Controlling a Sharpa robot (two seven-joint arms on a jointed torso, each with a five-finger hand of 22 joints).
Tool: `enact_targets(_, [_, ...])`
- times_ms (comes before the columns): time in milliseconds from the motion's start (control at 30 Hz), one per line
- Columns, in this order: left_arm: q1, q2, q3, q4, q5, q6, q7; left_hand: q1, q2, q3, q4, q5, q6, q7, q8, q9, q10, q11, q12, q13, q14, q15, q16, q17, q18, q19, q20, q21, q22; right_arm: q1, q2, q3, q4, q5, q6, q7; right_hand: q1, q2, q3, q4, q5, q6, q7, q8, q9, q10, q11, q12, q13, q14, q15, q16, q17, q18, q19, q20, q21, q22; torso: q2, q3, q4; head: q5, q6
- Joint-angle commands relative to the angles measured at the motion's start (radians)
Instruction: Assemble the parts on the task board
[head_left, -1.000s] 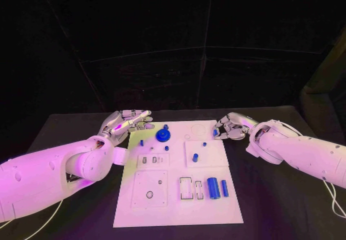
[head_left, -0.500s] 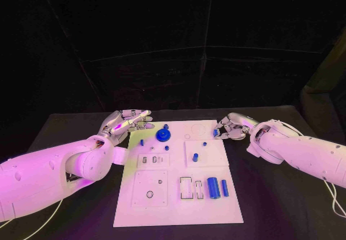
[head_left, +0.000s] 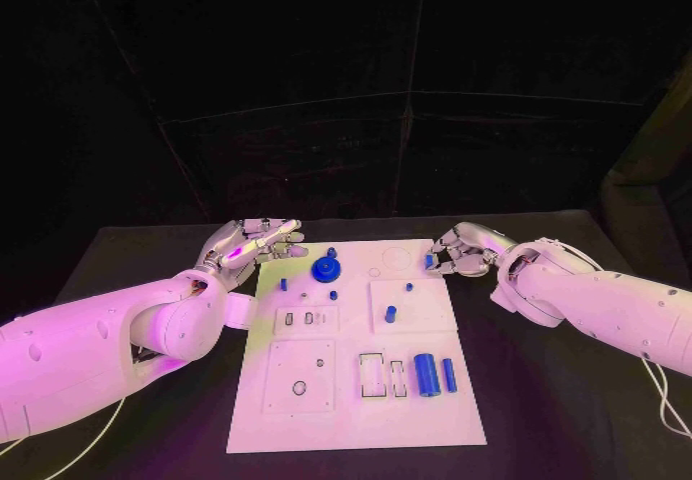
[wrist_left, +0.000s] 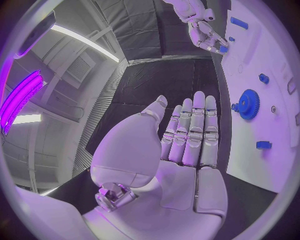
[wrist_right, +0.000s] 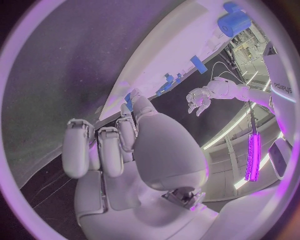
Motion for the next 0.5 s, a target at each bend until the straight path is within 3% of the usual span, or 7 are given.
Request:
enact_targets(33, [0.001,-0.001,0.001,0.001,-0.001,0.013,-0.003,0.004,0.003,0.003,-0.005,0.002,0.003,0.003,-0.003,-0.001,0.000,0.001,-0.004,-0.002,-0.002,-0.003,-0.007,0.001,0.007,0.006,-0.001,-0.005,-0.001,0.002,0.001,0.001,0.005,0.011,-0.042,-0.017,-0.007,0.002,0.006,0.000,-0.003,0.008,-0.001,0.002,0.000,0.034,-0.028,0.006,0.026,0.084,-0.005,0.005,0.172,-0.011,-0.003,-0.007,0.005,0.001,0.000,0.0001,-0.0001,0.001,0.000])
enact_targets(233, [0.001,-0.004,0.001,0.003,-0.001,0.013,-0.004,0.004,0.003,0.003,-0.005,0.002,0.003,0.003,-0.003,-0.001,0.000,0.001,-0.004,-0.002,-0.002,-0.003,-0.007,0.001,0.007,0.006,-0.001,-0.005,-0.001,0.002,-0.008,0.001,0.038,0.037,-0.072,-0.031,-0.005,0.009,0.022,-0.006,0.001,0.013,-0.005,0.001,-0.002,0.036,-0.032,0.007,0.028,0.084,-0.008,0.005,0.172,-0.012,-0.001,-0.010,0.006,0.005,-0.001,-0.0011,-0.0003,0.002,0.002])
enact_targets(400, [0.002,-0.010,0.001,0.007,-0.001,0.011,-0.005,0.004,0.003,0.006,-0.008,0.002,0.003,0.004,-0.004,-0.001,-0.001,0.001,-0.005,-0.002,-0.002,-0.003,-0.008,0.002,0.007,0.006,-0.002,-0.006,-0.002,0.003,-0.027,0.001,0.118,0.050,-0.094,-0.071,-0.006,0.010,0.027,-0.006,0.005,0.013,-0.005,0.001,-0.003,0.036,-0.032,0.006,0.028,0.084,-0.009,0.005,0.173,-0.012,0.000,-0.011,0.008,0.007,-0.003,-0.0024,-0.0011,0.002,0.002])
enact_targets(500, [0.002,-0.012,0.001,0.008,-0.001,0.011,-0.005,0.004,0.003,0.006,-0.008,0.002,0.003,0.004,-0.004,-0.001,-0.001,0.001,-0.005,-0.002,-0.002,-0.003,-0.008,0.002,0.007,0.006,-0.002,-0.006,-0.002,0.004,-0.036,0.002,0.179,0.040,-0.103,-0.114,-0.007,0.011,0.029,-0.006,0.005,0.013,-0.005,0.000,-0.003,0.035,-0.032,0.005,0.027,0.084,-0.009,0.005,0.173,-0.013,0.001,-0.012,0.008,0.008,-0.004,-0.0052,0.0006,0.000,0.002])
